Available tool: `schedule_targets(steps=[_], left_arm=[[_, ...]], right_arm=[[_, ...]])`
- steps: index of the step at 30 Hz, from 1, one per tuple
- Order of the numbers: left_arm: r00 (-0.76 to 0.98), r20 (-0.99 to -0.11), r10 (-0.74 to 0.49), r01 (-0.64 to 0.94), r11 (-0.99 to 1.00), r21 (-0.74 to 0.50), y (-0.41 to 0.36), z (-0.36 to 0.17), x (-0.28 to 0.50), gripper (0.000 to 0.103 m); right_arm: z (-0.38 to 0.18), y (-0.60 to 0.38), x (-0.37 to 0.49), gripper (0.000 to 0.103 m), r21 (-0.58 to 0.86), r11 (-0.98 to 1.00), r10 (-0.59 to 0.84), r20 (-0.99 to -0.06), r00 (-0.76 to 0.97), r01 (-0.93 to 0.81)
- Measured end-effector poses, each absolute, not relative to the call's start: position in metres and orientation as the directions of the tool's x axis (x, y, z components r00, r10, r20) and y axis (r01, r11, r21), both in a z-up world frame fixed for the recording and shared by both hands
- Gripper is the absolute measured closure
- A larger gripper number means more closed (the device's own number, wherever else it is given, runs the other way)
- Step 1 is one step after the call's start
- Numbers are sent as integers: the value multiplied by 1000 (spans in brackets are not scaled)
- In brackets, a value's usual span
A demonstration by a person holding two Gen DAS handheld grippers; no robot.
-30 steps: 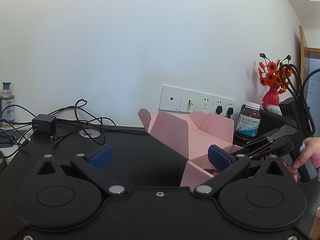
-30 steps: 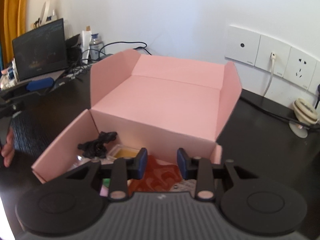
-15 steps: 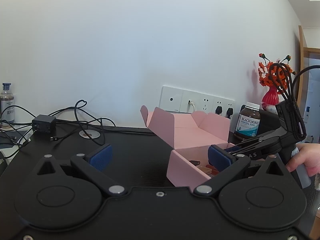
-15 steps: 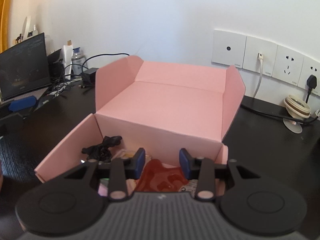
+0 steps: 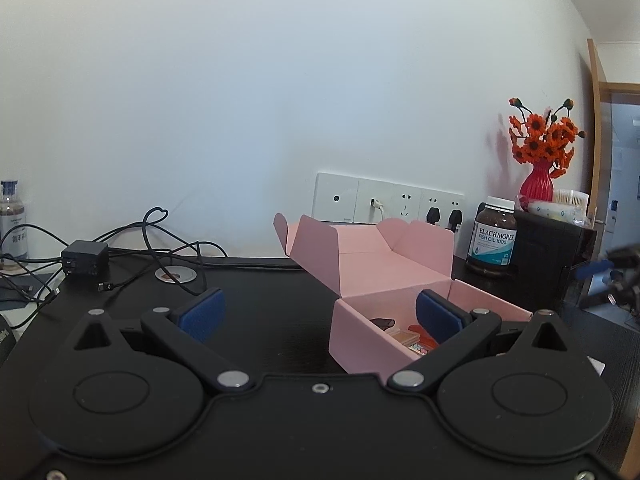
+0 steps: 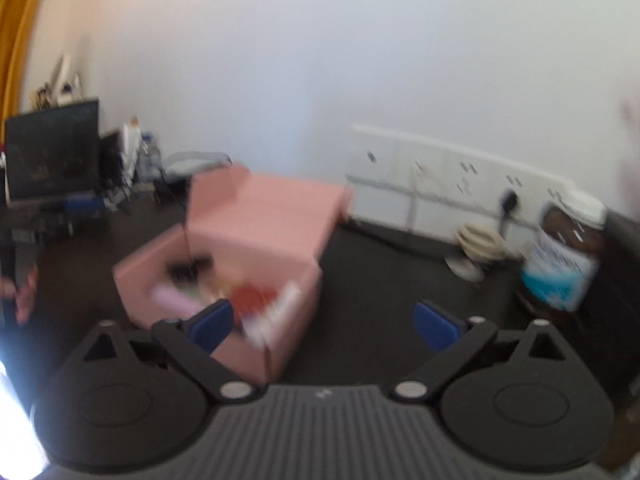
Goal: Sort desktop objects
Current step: 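Move the open right tool toward the white-and-red tube on the desk, then close the right tool on the white-and-red tube and lift it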
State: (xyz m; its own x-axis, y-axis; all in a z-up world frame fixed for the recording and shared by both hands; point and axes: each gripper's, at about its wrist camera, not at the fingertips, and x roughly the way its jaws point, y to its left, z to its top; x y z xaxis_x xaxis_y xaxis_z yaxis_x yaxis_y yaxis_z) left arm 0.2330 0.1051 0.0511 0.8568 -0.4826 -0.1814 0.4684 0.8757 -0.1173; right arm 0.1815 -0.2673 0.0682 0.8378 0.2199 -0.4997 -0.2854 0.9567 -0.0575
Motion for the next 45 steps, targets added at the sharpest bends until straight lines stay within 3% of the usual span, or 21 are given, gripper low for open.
schedule_targets(steps=[4, 9, 14, 18, 27, 32, 45], left_arm=[[859, -194, -474, 461, 880, -114, 104, 51, 235, 0], [865, -200, -461, 448, 887, -109, 103, 51, 235, 0], [867, -208, -452, 445, 892, -85, 99, 51, 234, 0], [869, -212, -448, 443, 893, -74, 97, 52, 234, 0], [869, -215, -445, 437, 895, -86, 99, 51, 235, 0], [868, -214, -449, 441, 893, -84, 99, 51, 234, 0], [863, -218, -457, 451, 889, -80, 98, 51, 234, 0]], right_arm=[[36, -282, 150, 9, -37, 964, 193, -580, 791, -262], [20, -282, 126, 13, -16, 968, 196, -573, 796, -250], [9, -272, 122, 31, -35, 965, 190, -584, 789, -259], [2, -264, 122, 36, -40, 962, 197, -579, 791, -269], [0, -256, 141, 58, 2, 966, 211, -573, 792, -257], [2, -251, 143, 86, -2, 964, 215, -576, 789, -264], [44, -265, 152, 86, 61, 975, 218, -469, 856, -215]])
